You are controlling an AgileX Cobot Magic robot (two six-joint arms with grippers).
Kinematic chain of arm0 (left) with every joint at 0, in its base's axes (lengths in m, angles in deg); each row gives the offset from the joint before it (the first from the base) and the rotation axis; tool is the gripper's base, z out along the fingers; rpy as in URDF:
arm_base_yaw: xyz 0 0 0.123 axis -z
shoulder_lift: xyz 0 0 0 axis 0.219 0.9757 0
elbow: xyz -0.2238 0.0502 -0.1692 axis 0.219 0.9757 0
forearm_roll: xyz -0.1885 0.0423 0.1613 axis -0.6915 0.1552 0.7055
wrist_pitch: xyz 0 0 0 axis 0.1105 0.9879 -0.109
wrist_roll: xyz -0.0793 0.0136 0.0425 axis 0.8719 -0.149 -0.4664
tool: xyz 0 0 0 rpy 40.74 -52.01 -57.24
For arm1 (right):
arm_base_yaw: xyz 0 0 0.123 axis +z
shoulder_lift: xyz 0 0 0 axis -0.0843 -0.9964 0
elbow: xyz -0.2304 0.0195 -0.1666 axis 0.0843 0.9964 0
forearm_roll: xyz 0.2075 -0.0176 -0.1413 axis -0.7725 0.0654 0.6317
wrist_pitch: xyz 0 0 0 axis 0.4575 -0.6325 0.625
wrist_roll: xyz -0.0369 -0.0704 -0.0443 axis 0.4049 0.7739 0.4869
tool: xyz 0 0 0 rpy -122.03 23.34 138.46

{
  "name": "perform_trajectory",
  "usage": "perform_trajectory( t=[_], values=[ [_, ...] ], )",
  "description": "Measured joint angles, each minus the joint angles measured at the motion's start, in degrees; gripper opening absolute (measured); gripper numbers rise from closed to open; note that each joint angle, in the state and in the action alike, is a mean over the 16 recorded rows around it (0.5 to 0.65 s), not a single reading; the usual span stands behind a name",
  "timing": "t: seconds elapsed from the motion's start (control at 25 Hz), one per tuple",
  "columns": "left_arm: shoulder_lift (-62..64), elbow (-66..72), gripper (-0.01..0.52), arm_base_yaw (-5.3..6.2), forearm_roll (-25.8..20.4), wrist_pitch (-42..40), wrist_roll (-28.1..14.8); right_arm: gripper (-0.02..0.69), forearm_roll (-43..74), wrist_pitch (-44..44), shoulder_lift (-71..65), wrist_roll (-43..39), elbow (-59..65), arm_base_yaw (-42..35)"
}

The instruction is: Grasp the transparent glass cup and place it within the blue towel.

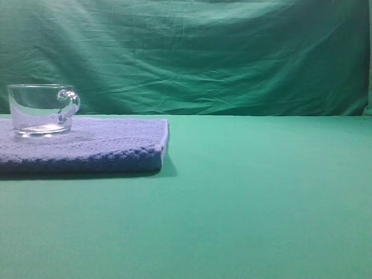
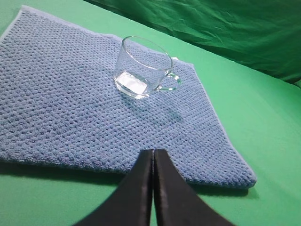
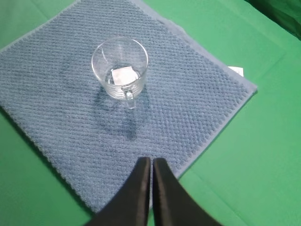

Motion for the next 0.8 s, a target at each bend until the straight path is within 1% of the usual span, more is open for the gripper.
perform_trajectory(
  t=[0.16,0.36,0.56,0.8],
  values=[
    [0.0,0.0,0.0,0.0,0.0,0.0,0.0,0.0,-1.9,3.4,9.7,0.0,11.4,0.0],
    [0.0,0.0,0.0,0.0,0.0,0.0,0.0,0.0,-3.4,2.6,21.8,0.0,20.9,0.0],
    [0.0,0.0,0.0,0.0,0.0,0.0,0.0,0.0,-3.0,0.0,32.1,-0.3,25.6,0.0],
    [0.0,0.0,0.0,0.0,0.0,0.0,0.0,0.0,0.6,-2.0,41.4,-2.5,27.6,-0.7]
  ],
)
